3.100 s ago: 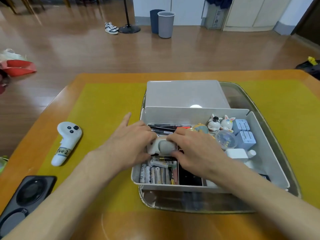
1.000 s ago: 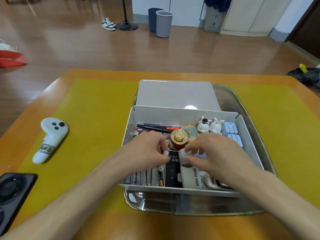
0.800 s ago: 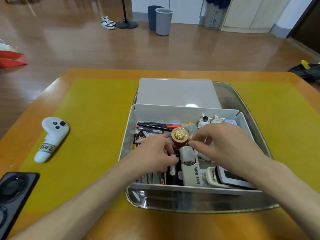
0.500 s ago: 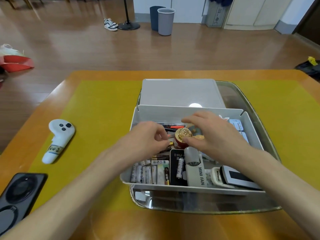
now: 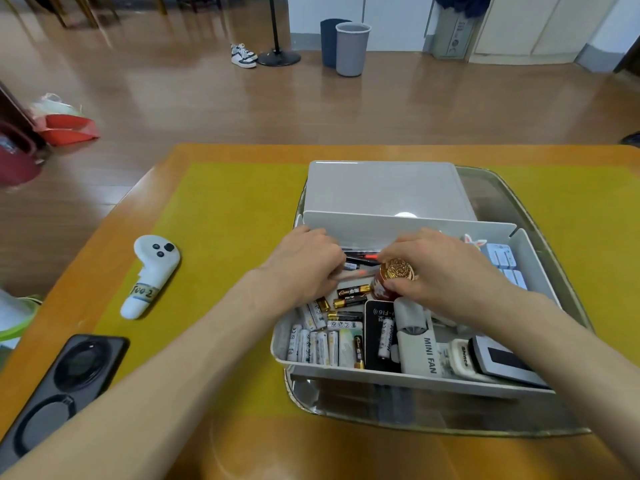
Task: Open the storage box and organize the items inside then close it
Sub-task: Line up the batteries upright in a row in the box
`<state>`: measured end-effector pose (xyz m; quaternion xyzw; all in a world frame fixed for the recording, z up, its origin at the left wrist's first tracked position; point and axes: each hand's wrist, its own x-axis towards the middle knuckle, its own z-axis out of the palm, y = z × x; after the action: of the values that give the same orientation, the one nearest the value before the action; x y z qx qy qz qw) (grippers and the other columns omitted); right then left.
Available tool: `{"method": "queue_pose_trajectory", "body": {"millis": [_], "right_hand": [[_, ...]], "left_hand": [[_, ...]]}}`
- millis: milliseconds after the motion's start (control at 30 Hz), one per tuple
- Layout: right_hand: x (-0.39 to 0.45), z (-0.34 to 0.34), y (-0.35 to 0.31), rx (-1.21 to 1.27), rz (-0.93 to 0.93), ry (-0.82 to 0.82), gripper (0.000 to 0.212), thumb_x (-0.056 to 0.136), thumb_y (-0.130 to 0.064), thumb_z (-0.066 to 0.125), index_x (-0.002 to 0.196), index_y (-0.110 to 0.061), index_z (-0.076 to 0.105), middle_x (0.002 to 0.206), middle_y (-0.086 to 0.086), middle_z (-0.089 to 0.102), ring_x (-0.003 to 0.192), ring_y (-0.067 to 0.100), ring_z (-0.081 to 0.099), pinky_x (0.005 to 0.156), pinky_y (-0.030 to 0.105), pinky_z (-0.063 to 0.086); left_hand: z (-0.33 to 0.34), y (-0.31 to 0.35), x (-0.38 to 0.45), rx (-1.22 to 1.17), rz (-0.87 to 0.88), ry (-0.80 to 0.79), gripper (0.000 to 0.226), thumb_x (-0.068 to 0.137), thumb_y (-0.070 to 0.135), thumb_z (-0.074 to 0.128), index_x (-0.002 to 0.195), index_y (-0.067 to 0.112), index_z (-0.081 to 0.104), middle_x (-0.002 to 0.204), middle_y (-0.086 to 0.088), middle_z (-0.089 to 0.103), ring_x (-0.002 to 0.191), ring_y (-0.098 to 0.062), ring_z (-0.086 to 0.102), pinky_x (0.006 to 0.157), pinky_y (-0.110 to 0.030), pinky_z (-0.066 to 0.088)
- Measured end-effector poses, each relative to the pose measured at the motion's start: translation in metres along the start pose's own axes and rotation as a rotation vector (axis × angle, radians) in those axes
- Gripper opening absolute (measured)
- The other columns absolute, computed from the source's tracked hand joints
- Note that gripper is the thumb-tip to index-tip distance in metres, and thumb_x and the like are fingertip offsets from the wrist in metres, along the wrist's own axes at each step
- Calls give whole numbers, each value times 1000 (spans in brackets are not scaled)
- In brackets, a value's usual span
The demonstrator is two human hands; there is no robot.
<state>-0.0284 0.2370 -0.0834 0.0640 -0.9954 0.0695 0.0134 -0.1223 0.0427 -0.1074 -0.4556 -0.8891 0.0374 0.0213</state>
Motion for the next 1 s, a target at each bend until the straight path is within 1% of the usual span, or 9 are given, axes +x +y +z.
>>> {"method": "queue_pose_trajectory", "body": {"millis": [67,133,267,467,567,700,800,867,1000], "right_hand": [[0,1,2,13,3,-2,35,90,-48,64,124,-38,63,116,-15,63,111,13,53,82,39,48],[0,2,4,24,3,-1,33,91,-49,64,122,-39,62,115,-16,63,111,13,54,81,37,47],[-1,2,5,36,4,-4,35,90,-50,63,123,-38,61,114,-17,62,111,13,54,87,39,50],[-5,3,4,32,7,-24,42,90,-48,66,129,-41,55,118,-16,59,112,13,55,86,40,53],[-4,4,4,28,14,-6,40,91,-45,64,129,-39,56,119,-15,59,111,14,56,85,39,52],[-2,7,1,34,13,20,38,89,-44,66,126,-38,59,113,-15,61,107,14,57,77,34,48],[0,8,2,47,10,25,37,89,-45,67,124,-39,59,111,-15,60,105,14,56,73,32,44],[0,9,3,47,6,24,37,88,-47,67,124,-38,59,111,-15,60,104,14,56,73,32,45],[-3,8,2,62,-7,19,45,86,-54,66,128,-39,56,115,-15,58,106,11,54,82,36,52]], "left_hand": [[-1,0,6,-26,-50,-14,13,89,33,64,85,23,71,85,2,66,88,-23,60,74,-33,42],[-1,-5,10,-72,-92,1,10,88,30,64,85,22,71,88,0,66,89,-25,61,69,-33,47],[0,-16,16,-120,-99,62,12,93,29,64,99,24,72,99,2,64,98,-22,53,76,-37,51],[1,-17,21,-43,-63,115,12,90,27,67,100,26,73,97,7,66,95,-18,51,67,-32,44],[-2,-19,21,-44,-40,96,16,86,36,71,99,27,71,98,9,64,97,-16,51,62,-28,34],[-5,-17,20,9,-26,24,27,82,43,76,104,30,71,103,10,66,100,-16,47,66,-29,37],[-6,-14,20,38,-44,13,14,84,32,75,96,29,70,101,8,67,101,-17,47,63,-29,35],[-7,-13,20,49,-57,19,9,84,24,74,92,28,70,97,7,68,100,-17,47,61,-29,36],[-5,-14,18,-7,-76,40,11,83,20,74,91,27,73,92,2,62,98,-18,52,63,-30,42]]}}
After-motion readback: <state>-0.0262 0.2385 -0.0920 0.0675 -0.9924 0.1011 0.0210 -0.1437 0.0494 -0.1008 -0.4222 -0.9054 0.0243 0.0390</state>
